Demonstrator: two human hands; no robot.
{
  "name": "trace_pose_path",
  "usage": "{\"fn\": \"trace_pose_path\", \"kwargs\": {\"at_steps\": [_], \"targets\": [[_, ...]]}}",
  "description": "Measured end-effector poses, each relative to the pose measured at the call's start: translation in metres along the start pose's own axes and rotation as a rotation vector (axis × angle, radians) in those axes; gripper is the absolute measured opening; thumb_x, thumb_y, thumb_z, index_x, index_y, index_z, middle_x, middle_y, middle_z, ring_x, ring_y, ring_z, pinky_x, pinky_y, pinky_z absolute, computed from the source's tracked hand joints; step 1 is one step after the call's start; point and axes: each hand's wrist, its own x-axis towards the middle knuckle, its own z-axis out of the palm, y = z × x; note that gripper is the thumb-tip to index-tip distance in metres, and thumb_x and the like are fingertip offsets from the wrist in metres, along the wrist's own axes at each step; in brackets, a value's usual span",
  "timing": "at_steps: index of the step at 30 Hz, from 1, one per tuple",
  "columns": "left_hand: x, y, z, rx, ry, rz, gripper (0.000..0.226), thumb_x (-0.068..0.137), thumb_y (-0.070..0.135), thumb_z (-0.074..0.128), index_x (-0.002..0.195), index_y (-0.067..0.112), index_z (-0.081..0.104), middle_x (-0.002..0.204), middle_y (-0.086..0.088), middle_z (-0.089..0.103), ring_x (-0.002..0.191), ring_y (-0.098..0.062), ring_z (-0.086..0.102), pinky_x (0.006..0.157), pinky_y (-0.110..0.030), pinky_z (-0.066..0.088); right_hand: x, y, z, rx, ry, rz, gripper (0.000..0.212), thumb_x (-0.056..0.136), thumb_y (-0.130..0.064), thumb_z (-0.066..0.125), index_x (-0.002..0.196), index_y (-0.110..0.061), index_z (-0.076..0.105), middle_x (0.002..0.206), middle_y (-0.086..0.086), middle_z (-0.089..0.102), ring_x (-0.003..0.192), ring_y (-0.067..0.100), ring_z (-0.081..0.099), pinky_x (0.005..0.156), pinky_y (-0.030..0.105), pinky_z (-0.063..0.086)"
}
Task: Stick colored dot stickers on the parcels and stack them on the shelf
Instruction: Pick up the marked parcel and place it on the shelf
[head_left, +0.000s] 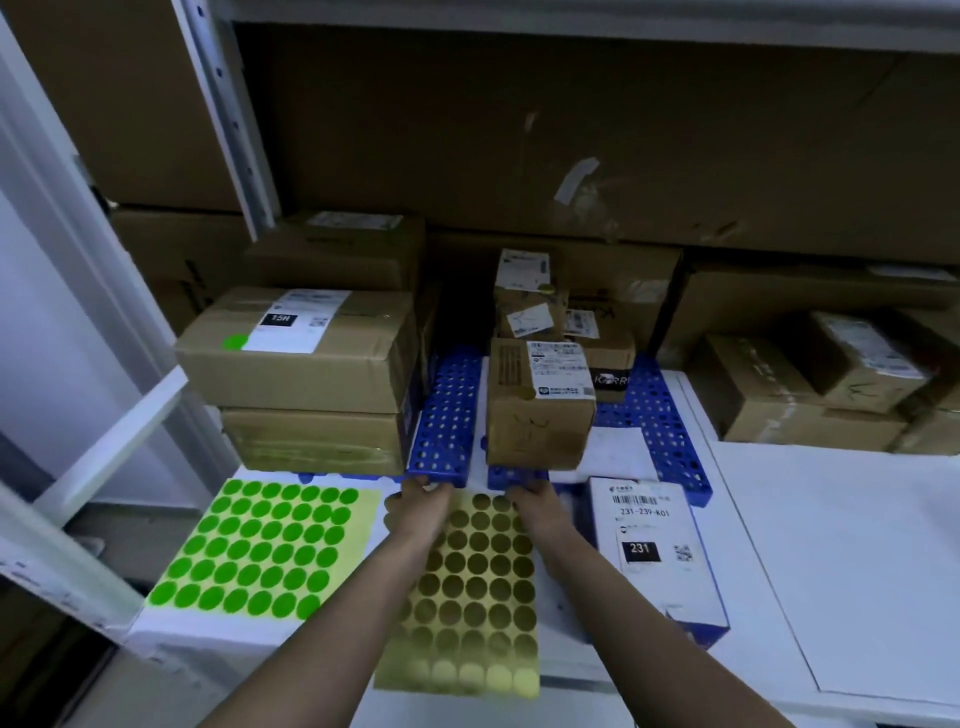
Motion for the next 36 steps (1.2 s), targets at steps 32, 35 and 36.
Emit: {"fn": "trace_pose_path", "kwargs": {"at_steps": [32,35,36], "targets": [[0.032,0.014,-0.049,0.333,-0.375,0.406,0.019,0.082,0.001,0.065,0.074,0.018,0.060,0.077,0.000,0.063,0.069,-0.009,0.058,0.060,-0.019,0.045,0.006,-0.008,-0.012,-0.791,0.051,-0.661,0.020,0.090,-0.032,0.061,0.107,-0.027,0.069,0.103,-0.010,0.069,0.103,0.015,0.060,0.087,0.033,0.037],[0.028,0.026,-0.042,0.511,-0.419,0.549,0.015,0.081,0.005,0.067,0.080,0.019,0.061,0.087,-0.001,0.065,0.082,-0.015,0.062,0.071,-0.029,0.050,0.004,-0.017,-0.018,-0.574,-0.055,-0.584,0.016,0.088,-0.022,0.065,0.103,-0.019,0.071,0.083,-0.015,0.063,0.073,0.007,0.062,0.071,0.026,0.049],[0.027,0.030,-0.039,0.566,-0.430,0.583,0.011,0.081,0.008,0.067,0.084,0.018,0.064,0.090,-0.002,0.066,0.085,-0.015,0.063,0.074,-0.030,0.051,0.004,-0.018,-0.018,-0.515,-0.082,-0.568,0.015,0.088,-0.019,0.066,0.102,-0.017,0.072,0.080,-0.016,0.061,0.068,0.003,0.059,0.065,0.023,0.049]]}}
